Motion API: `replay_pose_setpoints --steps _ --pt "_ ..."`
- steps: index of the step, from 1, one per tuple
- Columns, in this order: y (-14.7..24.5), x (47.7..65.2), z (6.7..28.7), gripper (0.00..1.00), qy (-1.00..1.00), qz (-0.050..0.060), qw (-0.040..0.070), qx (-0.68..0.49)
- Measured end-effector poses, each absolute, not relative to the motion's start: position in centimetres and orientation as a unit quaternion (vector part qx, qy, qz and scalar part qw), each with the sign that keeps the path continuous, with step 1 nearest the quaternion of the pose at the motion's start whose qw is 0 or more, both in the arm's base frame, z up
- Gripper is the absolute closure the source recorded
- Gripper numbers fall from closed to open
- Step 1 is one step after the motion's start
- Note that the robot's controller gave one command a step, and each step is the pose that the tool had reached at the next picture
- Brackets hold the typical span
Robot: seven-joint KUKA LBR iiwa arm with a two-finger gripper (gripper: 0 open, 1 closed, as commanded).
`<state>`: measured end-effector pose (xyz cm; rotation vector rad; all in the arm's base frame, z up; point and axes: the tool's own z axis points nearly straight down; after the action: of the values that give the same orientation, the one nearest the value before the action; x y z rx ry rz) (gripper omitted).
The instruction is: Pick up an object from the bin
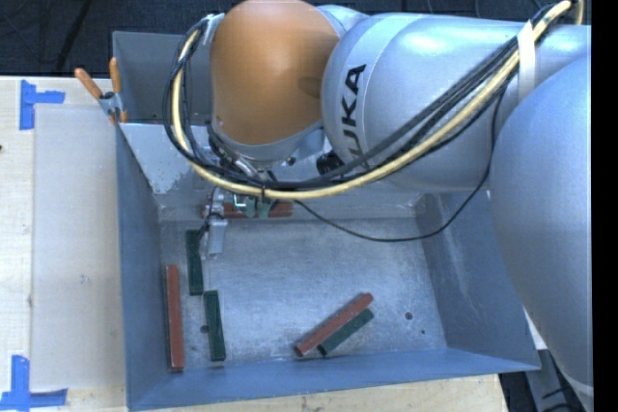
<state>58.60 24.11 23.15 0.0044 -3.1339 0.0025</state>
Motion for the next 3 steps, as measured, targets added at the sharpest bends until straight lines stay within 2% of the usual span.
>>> replay_pose_setpoints --steps 1,2,3 --pt "19.8 48.1 14.5 0.00 -0.998 0.002 0.006 0.055" --pt "9.7 49.1 6.9 0.00 -0.985 0.001 -0.001 0.172" --pt "-1.3 49.3 14.7 0.00 -0.990 0.002 -0.002 0.139"
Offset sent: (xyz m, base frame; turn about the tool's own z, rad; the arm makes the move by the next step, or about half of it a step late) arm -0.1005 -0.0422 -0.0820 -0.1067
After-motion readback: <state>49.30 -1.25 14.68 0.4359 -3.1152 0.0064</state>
